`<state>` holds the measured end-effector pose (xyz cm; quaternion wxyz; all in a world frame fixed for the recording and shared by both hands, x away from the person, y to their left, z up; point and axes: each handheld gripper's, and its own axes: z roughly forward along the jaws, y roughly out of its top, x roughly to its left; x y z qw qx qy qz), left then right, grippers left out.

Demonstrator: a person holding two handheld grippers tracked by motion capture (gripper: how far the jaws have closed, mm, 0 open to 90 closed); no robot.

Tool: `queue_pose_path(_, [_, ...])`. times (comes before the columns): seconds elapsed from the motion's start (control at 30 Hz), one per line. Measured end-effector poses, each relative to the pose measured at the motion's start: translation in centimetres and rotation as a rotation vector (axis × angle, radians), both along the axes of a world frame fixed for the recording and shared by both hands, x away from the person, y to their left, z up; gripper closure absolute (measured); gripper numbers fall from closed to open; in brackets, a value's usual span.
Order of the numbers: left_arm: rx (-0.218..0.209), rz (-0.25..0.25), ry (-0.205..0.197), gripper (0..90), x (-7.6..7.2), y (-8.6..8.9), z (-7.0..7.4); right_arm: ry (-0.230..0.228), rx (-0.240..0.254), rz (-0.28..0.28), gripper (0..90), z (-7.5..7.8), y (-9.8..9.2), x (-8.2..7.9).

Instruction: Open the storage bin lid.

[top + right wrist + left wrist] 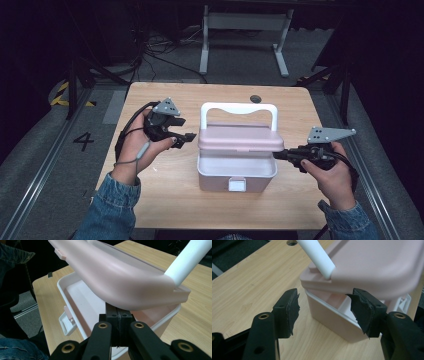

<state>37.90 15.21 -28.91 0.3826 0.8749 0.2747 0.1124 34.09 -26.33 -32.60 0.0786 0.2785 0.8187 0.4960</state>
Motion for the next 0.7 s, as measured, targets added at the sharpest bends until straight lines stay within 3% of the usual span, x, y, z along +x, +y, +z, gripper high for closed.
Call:
queue_pose_path(0.2, [0.011, -0.027, 0.002, 39.8, -1.2, 0.4, -0.7, -0.005, 0.008, -0.003, 90.0, 0.2, 0.0, 0.1])
queue_pose_path(0.43, [0.020, -0.076, -0.016, 38.0, -2.1, -0.6, -1.9, -0.008, 0.020, -0.003, 90.0, 0.4, 0.0, 0.0])
queue_pose_path(0.7, [-0.020, -0.102, -0.054, 36.7, -2.9, -1.5, -2.7, -0.006, 0.027, -0.004, 90.0, 0.4, 0.0, 0.0])
